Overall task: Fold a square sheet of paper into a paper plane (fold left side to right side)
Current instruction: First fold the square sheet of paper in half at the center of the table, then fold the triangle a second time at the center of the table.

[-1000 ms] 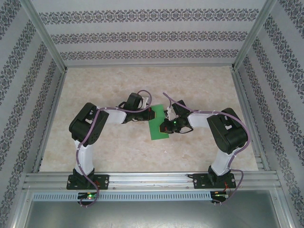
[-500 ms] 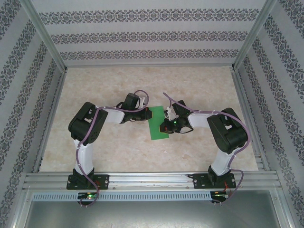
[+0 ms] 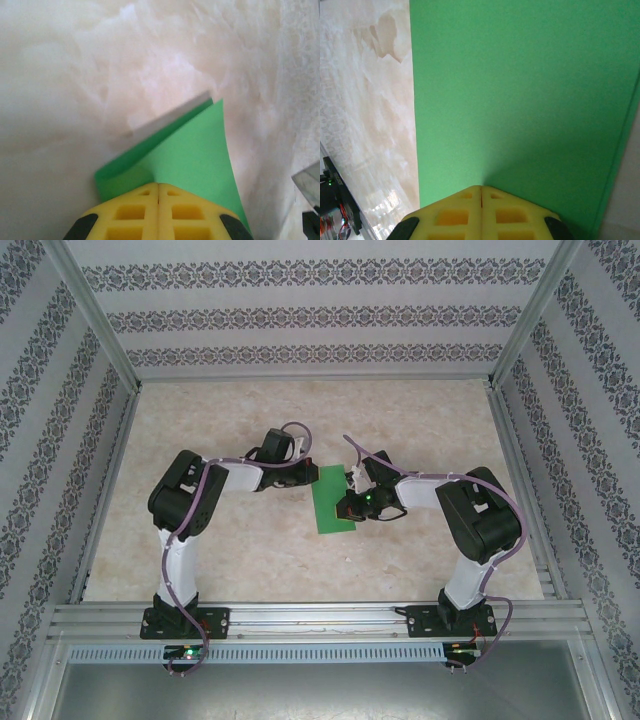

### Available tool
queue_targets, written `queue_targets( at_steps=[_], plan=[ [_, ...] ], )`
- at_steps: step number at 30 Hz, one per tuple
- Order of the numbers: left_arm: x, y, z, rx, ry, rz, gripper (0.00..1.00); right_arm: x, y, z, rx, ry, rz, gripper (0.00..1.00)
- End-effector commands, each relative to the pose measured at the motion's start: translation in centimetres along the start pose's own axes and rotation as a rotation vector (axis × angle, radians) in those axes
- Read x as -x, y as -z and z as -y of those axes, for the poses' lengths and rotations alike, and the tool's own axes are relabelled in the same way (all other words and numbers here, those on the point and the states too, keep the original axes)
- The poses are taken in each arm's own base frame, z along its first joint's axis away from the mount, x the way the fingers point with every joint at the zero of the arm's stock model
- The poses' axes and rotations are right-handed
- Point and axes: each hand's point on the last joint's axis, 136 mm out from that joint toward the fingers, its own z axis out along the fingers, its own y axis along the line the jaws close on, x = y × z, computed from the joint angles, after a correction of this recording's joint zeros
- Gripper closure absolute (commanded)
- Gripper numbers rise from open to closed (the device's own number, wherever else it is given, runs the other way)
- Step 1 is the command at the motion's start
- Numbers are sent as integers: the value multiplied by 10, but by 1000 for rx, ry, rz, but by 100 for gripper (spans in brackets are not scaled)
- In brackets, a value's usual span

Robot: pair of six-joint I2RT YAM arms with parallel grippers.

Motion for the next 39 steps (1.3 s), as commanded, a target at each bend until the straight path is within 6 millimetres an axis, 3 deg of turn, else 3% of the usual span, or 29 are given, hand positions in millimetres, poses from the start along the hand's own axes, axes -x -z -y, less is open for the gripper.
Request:
queue_targets(
  at_steps=[1, 10, 14, 19, 25, 32, 39],
  plan=[
    [22, 1, -46, 140, 18, 57, 100, -41, -9, 59, -193, -131, -103, 100],
    [38, -2, -59, 150, 39, 69, 100, -40, -10, 56, -177, -139, -95, 100],
    [46, 6, -44, 112, 22, 88, 100, -39, -11, 50, -158, -143, -86, 100],
    [51, 34, -20, 80, -8, 126, 100, -34, -14, 41, -126, -147, -61, 100],
    [14, 50, 11, 32, -12, 58, 100, -24, -16, 33, -91, -159, -7, 100],
    [-37, 32, 41, -34, 9, -56, 100, -24, -17, 31, -88, -155, -2, 100],
    [-49, 16, 28, 25, 37, -84, 100, -23, -17, 29, -85, -149, -2, 100]
  ],
)
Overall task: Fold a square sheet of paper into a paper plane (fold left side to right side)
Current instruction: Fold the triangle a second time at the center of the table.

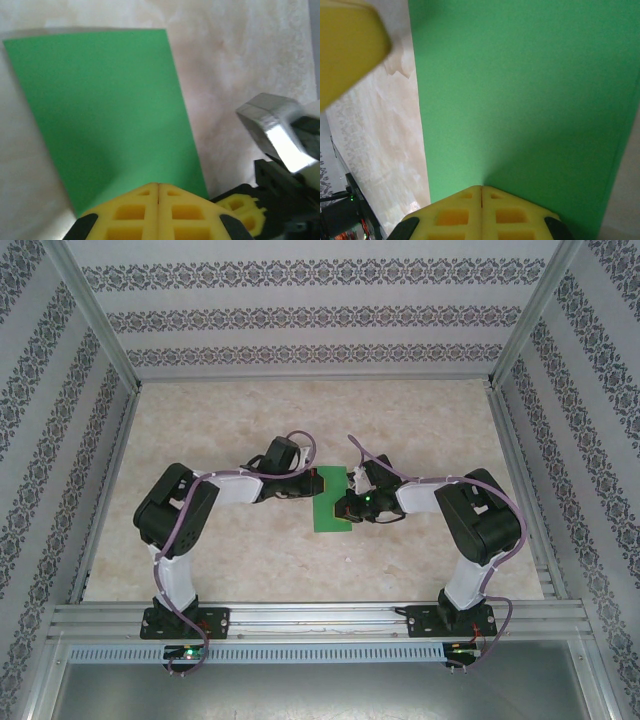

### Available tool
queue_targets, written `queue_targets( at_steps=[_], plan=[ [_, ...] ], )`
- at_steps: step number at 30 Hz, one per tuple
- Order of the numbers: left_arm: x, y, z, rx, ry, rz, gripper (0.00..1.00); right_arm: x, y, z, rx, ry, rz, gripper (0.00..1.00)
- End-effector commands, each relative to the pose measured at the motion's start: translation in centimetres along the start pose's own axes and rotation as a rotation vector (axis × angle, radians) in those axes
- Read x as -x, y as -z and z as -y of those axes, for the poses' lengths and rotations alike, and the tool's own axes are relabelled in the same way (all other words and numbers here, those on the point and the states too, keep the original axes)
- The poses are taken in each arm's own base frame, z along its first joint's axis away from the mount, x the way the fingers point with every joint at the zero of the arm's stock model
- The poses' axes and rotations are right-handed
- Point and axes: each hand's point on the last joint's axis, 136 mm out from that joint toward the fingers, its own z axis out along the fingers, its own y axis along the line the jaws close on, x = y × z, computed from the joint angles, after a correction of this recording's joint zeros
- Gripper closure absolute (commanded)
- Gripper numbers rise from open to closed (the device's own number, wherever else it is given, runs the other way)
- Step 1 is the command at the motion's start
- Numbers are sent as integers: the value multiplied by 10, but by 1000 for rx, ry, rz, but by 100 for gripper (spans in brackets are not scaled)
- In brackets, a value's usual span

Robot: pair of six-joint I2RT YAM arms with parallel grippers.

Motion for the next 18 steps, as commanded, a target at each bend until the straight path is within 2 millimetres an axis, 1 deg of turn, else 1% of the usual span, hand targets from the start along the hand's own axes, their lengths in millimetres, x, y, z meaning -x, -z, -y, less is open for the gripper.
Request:
queue_targets(
  at_steps=[1, 6, 10, 13, 15, 18],
  plan=[
    [-4, -5, -14, 50, 41, -14, 100, -22, -9, 37, -133, -61, -42, 100],
    [-13, -6, -24, 79, 47, -29, 100, -18, -8, 33, -122, -53, -37, 98],
    [-21, -9, -32, 98, 62, -42, 100, -11, -7, 21, -93, -35, -30, 95],
    [-27, -9, -38, 119, 66, -48, 100, -1, 0, 3, -58, -13, -8, 91],
    [-30, -9, -41, 124, 67, -52, 100, 10, 9, -13, -24, 7, 19, 87],
    [-34, -9, -43, 134, 67, -60, 100, 22, 23, -31, 4, 35, 53, 81]
  ],
)
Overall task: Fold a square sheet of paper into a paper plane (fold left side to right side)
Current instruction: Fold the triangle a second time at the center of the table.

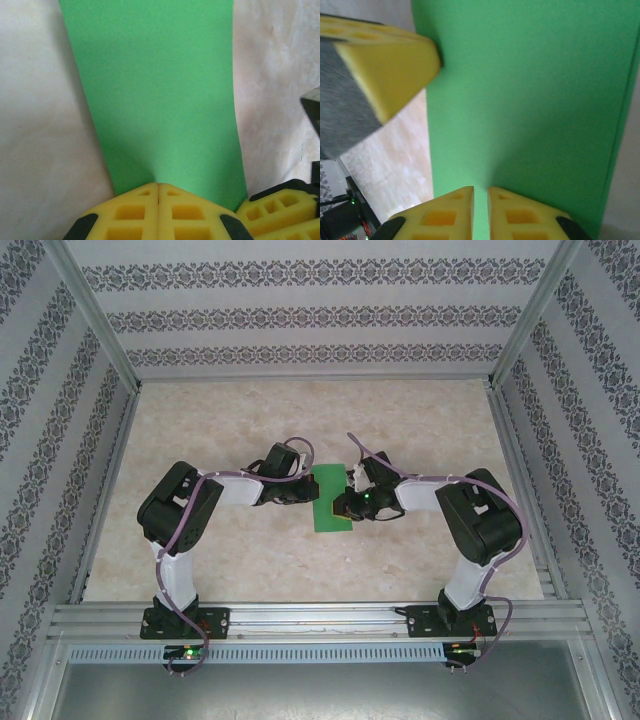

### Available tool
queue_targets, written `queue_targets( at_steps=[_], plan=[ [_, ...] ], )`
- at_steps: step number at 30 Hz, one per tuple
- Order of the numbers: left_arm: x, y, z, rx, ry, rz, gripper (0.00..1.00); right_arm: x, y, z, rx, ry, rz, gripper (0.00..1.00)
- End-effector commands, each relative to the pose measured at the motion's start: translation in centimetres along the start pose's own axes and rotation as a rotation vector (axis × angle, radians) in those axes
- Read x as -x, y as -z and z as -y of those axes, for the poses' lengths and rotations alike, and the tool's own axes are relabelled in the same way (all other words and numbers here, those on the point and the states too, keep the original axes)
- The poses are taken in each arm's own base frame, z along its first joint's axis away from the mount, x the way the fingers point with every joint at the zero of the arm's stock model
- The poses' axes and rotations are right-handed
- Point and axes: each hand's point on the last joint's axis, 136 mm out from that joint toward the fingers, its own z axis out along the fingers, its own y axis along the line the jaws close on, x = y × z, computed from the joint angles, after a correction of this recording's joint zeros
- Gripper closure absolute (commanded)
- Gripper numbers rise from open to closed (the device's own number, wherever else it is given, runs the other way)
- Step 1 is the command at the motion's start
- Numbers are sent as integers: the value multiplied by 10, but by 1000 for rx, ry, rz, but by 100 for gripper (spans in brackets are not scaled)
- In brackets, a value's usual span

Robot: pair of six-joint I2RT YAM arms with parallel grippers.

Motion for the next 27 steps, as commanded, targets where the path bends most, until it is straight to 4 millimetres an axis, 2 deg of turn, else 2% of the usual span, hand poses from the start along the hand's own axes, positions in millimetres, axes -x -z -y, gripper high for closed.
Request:
queue_targets(
  at_steps=[1, 4, 10, 15, 27],
  plan=[
    [-20, -6, -22, 69, 30, -41, 100, 17, 22, -25, 18, 46, 59, 80],
    [-21, -5, -23, 73, 27, -42, 100, 19, 35, -22, -1, 46, 73, 75],
    [-21, -6, -21, 67, 22, -41, 100, 2, 45, 3, -51, 1, 34, 67],
    [-21, -6, -21, 68, 22, -43, 100, -12, 42, 13, -56, -36, 0, 61],
    [-21, -7, -22, 68, 22, -47, 100, -27, 30, 25, -81, -71, -50, 61]
  ],
)
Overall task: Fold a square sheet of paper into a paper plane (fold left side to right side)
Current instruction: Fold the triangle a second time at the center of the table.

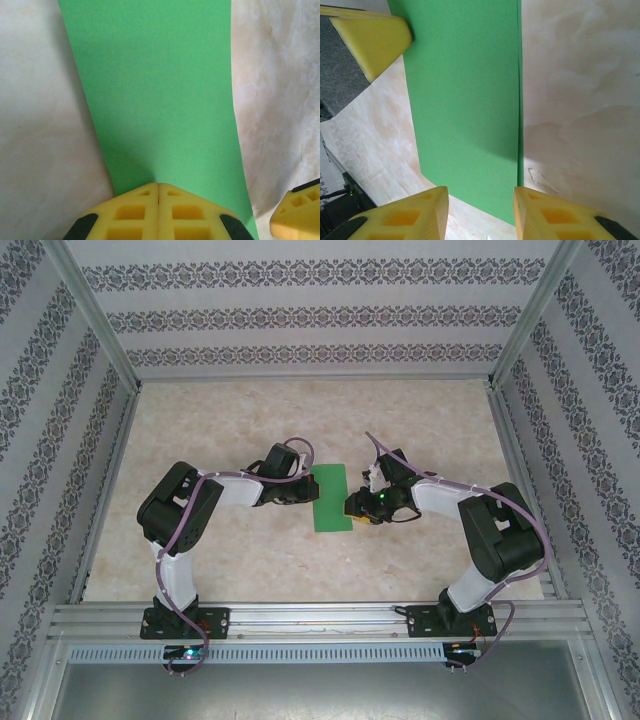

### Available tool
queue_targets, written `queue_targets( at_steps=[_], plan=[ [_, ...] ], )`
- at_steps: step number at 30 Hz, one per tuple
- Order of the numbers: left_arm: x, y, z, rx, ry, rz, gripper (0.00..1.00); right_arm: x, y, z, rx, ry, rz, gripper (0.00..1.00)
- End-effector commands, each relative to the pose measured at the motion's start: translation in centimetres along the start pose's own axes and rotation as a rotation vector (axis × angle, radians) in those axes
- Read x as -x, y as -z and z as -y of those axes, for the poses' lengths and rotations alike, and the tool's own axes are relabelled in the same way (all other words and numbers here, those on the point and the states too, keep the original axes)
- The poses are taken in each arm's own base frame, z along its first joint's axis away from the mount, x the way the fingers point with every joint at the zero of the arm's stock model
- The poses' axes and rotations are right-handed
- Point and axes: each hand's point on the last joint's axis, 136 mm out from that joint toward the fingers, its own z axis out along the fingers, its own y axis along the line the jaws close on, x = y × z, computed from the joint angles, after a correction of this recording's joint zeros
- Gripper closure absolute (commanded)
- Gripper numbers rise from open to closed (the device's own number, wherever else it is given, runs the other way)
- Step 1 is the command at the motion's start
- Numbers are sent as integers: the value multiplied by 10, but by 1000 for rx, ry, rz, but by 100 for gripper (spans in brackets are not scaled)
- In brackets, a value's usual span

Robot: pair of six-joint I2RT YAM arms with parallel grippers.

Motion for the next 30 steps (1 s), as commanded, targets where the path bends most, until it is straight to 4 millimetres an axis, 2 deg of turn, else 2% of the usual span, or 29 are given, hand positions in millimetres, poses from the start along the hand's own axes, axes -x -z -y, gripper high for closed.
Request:
queue_targets(
  at_steps=[1, 13, 19, 25, 30],
  plan=[
    [-22, -7, -21, 69, 24, -55, 100, -13, -8, 7, -21, -9, -43, 61],
    [-22, -5, -20, 71, 20, -56, 100, -15, -14, 18, -78, -14, -47, 61],
    [-21, -5, -21, 72, 18, -54, 100, -14, -9, 16, -87, -2, -31, 61],
    [-22, -6, -21, 71, 20, -54, 100, -18, -15, 18, -81, -13, -55, 61],
    [-22, -6, -22, 70, 22, -54, 100, -19, -18, 11, -45, -15, -64, 63]
  ],
)
